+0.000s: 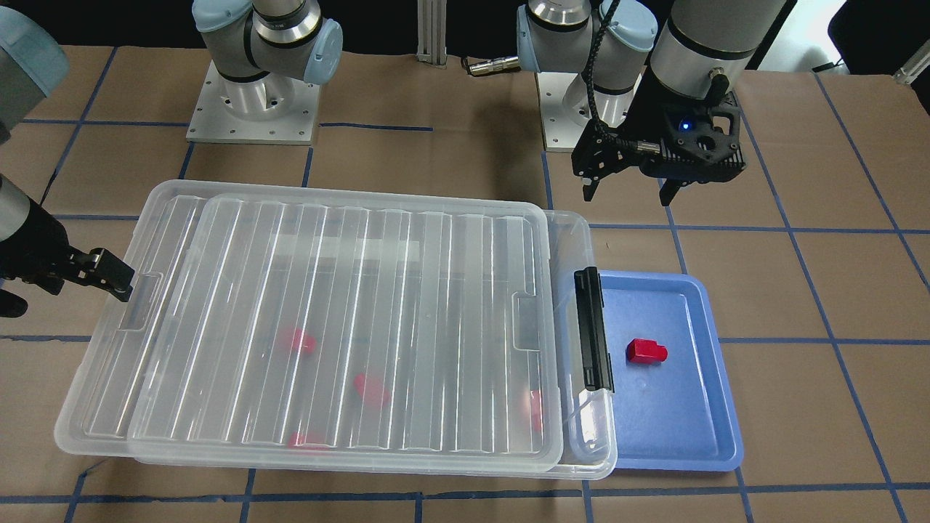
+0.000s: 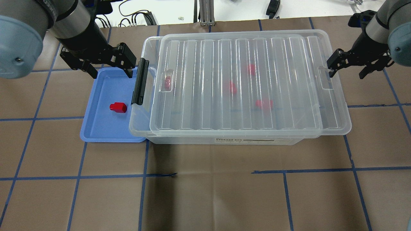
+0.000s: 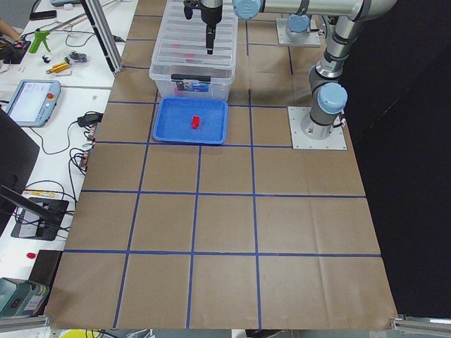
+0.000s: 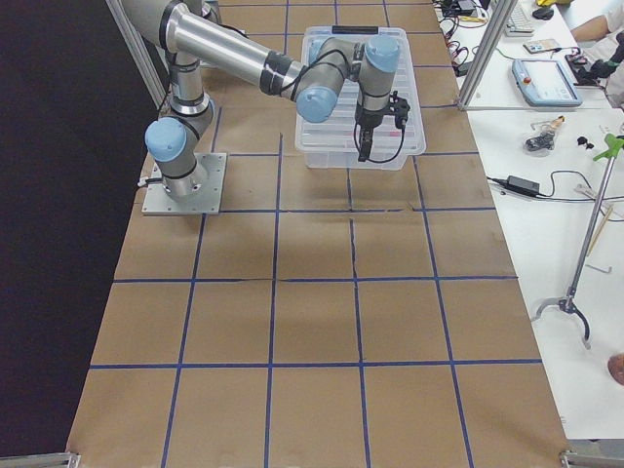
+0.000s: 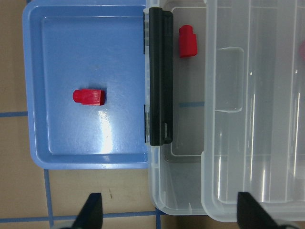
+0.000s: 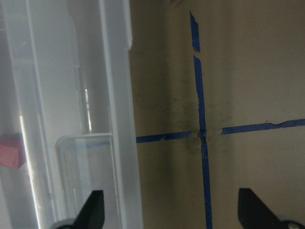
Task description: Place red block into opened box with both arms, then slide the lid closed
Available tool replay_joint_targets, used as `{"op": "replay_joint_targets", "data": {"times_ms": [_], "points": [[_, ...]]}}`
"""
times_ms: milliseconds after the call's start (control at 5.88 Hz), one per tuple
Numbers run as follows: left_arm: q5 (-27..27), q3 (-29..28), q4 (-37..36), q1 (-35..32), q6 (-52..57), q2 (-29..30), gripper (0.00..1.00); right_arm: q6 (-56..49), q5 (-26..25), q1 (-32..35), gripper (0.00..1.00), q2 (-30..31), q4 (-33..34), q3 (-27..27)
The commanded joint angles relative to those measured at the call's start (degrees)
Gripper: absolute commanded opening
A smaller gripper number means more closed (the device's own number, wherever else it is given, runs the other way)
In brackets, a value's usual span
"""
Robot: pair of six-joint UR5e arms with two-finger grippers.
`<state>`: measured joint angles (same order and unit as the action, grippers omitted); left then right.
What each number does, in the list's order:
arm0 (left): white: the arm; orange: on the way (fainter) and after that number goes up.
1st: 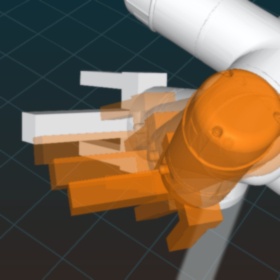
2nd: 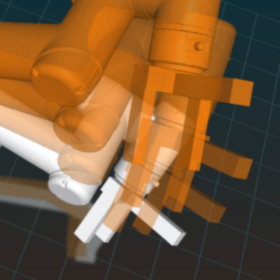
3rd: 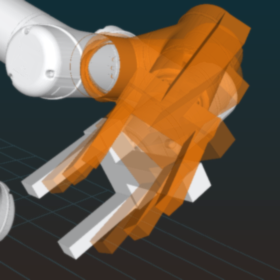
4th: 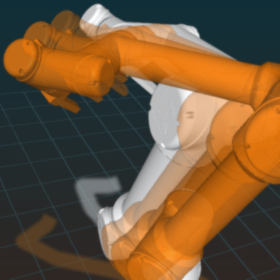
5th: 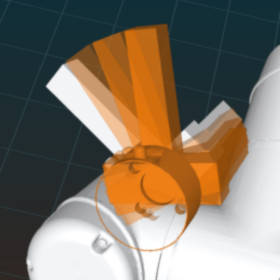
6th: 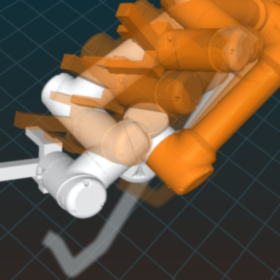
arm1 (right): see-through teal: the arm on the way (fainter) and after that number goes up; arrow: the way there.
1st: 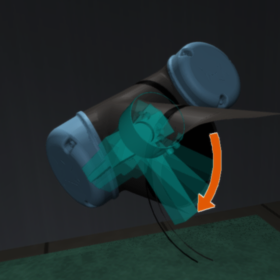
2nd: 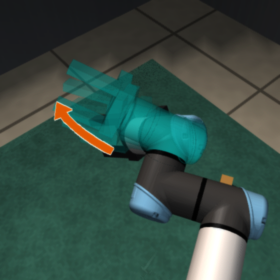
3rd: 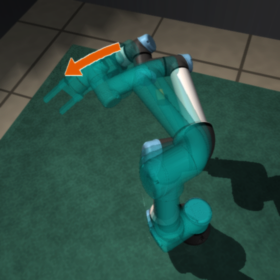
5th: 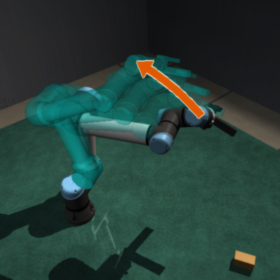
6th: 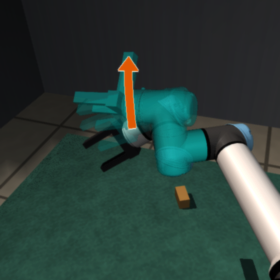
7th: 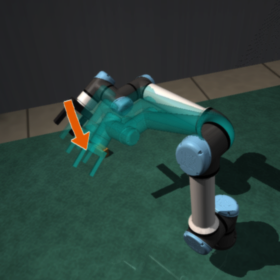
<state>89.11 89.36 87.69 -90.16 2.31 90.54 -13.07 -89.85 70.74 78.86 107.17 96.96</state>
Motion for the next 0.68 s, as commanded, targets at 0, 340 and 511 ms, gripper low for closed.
{"op": "replay_joint_targets", "data": {"times_ms": [0,340,511], "points": [[0.01,-0.24,-0.06,0.6,6.77,0.42,0.99,-0.29,-0.07,-0.34,1.0,0.42,-1.08,0.68],[0.01,0.38,-2.24,2.95,23.44,0.77,0.99,-1.07,-0.07,-0.26,1.0,0.86,-5.91,0.68],[0.45,0.47,-1.91,4.1,31.19,0.69,0.99,-3.26,-0.15,-0.26,1.0,0.77,-5.66,0.94]]}}
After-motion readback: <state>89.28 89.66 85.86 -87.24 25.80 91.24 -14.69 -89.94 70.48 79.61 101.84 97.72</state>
